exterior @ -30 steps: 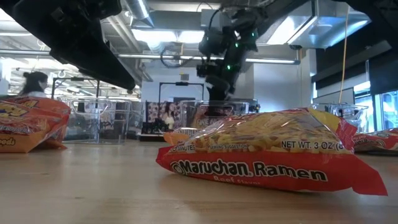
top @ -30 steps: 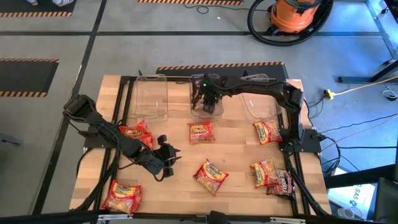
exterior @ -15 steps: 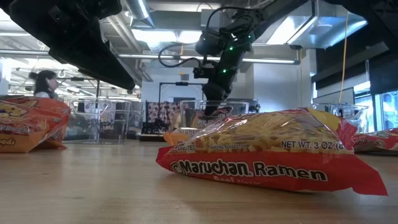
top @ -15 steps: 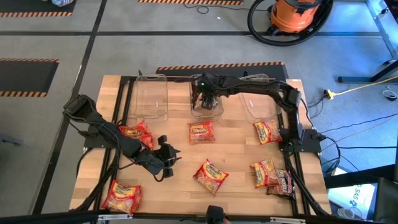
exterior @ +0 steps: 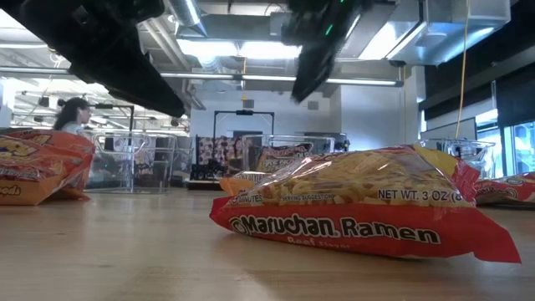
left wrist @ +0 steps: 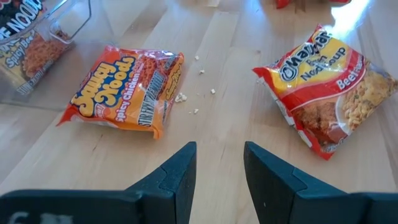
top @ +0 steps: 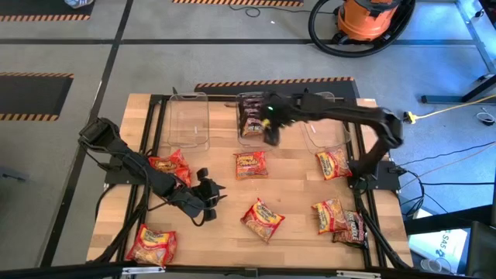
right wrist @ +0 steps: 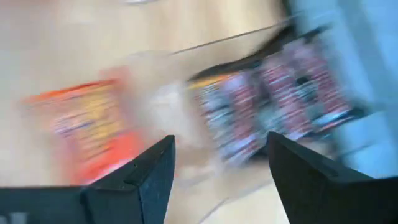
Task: Sort Maruchan noodles
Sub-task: Adjust the red noodle pack
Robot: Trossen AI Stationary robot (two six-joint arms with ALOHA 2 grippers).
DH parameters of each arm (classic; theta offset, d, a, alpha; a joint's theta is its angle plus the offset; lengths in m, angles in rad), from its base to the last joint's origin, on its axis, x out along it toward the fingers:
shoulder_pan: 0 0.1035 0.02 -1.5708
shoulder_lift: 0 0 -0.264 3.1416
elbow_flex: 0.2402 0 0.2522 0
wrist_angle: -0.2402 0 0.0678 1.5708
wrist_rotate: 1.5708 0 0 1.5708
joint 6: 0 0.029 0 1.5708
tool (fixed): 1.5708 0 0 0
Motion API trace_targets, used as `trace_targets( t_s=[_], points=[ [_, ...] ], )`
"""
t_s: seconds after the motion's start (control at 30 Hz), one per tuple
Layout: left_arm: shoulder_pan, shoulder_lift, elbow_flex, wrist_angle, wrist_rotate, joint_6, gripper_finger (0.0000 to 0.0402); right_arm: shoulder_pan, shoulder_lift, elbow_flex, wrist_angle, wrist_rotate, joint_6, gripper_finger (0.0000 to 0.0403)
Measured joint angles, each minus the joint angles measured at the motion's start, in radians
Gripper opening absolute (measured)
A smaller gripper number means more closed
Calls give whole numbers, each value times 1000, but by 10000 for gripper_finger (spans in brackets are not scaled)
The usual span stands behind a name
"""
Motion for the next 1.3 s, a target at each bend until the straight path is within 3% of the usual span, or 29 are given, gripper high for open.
trace_targets(
  t_s=[0.1, 0.2, 0.53, 0.87, 1.03, 1.3],
  points=[
    [3, 0, 0, 5, 0, 0, 128, 101, -99, -44, -68, -164, 126, 230],
    [9, 0, 0, 31, 2, 4, 128, 244, -187, -149, -43, -229, 215, 230],
    [16, 23, -1, 167, 64, 94, 127, 697, -341, -565, 193, -68, 782, 230],
    [15, 136, 0, 332, 142, 21, 127, 1077, -347, -616, 79, -75, 1438, 230],
    [12, 159, 0, 334, 139, -33, 127, 1166, -299, -639, -97, -86, 1624, 230],
    [-3, 168, 0, 336, 129, -61, 127, 1110, -240, -724, 29, -61, 1540, 230]
  ],
)
